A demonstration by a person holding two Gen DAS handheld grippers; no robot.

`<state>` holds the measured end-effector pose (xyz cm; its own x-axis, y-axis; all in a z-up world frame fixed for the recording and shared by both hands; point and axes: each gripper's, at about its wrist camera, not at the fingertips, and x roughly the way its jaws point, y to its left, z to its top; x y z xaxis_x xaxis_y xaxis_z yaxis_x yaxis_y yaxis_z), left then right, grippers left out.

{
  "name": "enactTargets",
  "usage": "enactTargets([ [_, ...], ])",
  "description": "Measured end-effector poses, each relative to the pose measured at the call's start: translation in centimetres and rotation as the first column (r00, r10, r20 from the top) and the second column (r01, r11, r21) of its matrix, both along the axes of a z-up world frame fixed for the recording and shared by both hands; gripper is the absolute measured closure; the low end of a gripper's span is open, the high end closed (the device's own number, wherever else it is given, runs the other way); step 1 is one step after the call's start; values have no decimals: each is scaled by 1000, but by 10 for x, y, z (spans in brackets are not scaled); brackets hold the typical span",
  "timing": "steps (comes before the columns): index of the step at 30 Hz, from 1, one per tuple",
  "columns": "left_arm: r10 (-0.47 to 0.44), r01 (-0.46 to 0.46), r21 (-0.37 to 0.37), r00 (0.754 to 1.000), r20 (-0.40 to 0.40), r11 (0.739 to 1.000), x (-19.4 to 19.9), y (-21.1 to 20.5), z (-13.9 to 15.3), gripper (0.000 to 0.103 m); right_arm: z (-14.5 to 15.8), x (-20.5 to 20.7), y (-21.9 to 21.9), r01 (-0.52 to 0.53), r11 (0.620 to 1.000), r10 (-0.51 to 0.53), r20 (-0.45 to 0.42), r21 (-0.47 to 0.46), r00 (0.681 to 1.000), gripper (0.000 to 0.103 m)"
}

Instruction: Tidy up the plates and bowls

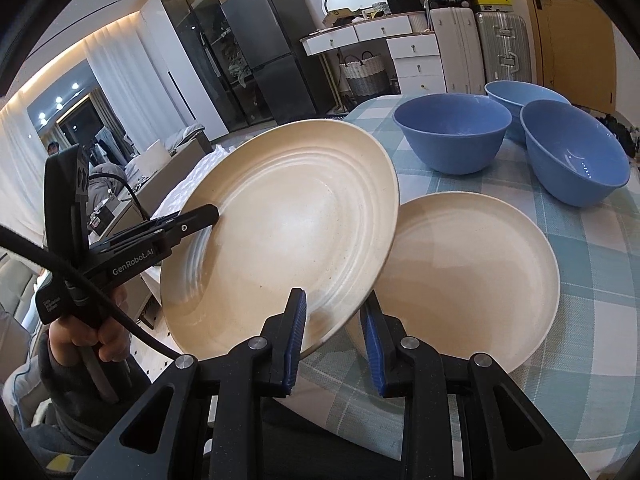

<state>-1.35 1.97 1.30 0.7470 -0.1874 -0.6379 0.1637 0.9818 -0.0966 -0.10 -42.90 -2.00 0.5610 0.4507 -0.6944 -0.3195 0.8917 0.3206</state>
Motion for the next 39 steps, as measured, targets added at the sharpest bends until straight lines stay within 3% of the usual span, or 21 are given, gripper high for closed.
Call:
enactTargets([
  [39, -160, 159, 54, 987, 29, 986, 26, -122, 39, 86, 41, -63, -66, 217, 974, -220, 44, 65, 974, 75],
])
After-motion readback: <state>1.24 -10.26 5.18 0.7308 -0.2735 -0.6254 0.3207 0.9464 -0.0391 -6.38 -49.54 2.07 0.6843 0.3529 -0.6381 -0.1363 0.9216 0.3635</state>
